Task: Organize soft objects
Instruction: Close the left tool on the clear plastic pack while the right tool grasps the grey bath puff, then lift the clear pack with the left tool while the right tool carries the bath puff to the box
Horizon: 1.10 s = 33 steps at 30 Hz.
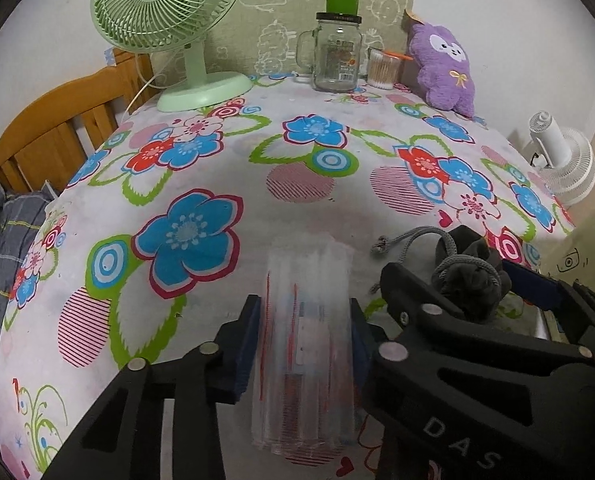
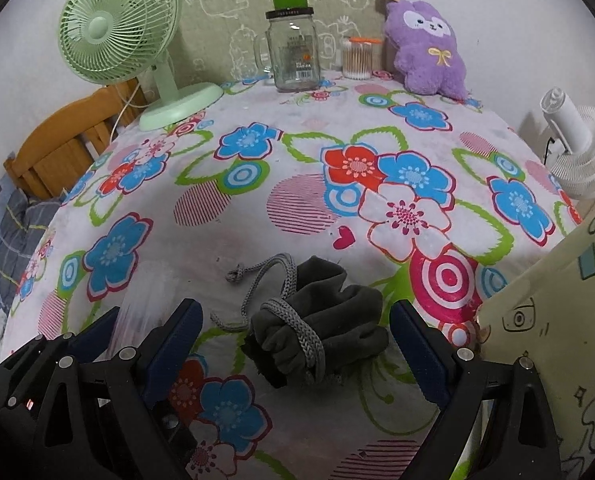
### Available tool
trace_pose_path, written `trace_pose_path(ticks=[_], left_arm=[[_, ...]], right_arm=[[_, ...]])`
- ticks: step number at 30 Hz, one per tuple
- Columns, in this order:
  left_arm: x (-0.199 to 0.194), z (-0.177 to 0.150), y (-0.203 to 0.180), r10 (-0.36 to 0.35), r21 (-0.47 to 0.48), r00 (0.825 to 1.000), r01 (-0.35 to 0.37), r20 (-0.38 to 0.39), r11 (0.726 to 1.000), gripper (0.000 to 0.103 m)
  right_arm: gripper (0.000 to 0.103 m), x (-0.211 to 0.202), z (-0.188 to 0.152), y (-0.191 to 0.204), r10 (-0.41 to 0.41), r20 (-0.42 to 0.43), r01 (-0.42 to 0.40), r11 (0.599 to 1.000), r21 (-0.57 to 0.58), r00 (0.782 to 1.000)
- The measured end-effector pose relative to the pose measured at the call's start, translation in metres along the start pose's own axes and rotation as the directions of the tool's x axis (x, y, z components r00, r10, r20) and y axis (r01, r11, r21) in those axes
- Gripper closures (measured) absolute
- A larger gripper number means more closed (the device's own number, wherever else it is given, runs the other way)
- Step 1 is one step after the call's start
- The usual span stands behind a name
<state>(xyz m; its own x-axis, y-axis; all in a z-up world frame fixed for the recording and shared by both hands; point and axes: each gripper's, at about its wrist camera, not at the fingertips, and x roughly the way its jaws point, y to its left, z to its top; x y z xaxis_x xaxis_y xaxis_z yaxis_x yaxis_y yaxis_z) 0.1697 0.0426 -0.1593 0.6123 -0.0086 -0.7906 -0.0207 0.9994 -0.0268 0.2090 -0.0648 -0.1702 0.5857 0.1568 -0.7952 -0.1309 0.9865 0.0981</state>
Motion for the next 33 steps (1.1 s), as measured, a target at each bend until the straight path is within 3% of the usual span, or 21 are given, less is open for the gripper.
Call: trace_pose_path(ticks=[8,12,33], left_arm=[[-0.001,-0.001,-0.003,-0.003,0.019,1.000,0.003,0.004,1.000,0.071],[-0.002,-0.002,-0.005,-0.005,0.030,1.000,0.005,0.004,1.000,0.074],[-0.041,-0.012,-0.005,-0.021,0.009,0.999,0.021,0.043,1.000,0.078]], right_arm=[[0.032,0.000,-0.001,0.001,0.010,-0.022,-0.010,1.000,-0.001,1.000],[0.037,-0.002,-0.002,0.004,0.009,-0.027,-0.010,1.000,-0.014,1.000],[0.041,-0.045,-0.013,0.012,0.039,0.016,-0.038,0.999,-0.035,0.999]])
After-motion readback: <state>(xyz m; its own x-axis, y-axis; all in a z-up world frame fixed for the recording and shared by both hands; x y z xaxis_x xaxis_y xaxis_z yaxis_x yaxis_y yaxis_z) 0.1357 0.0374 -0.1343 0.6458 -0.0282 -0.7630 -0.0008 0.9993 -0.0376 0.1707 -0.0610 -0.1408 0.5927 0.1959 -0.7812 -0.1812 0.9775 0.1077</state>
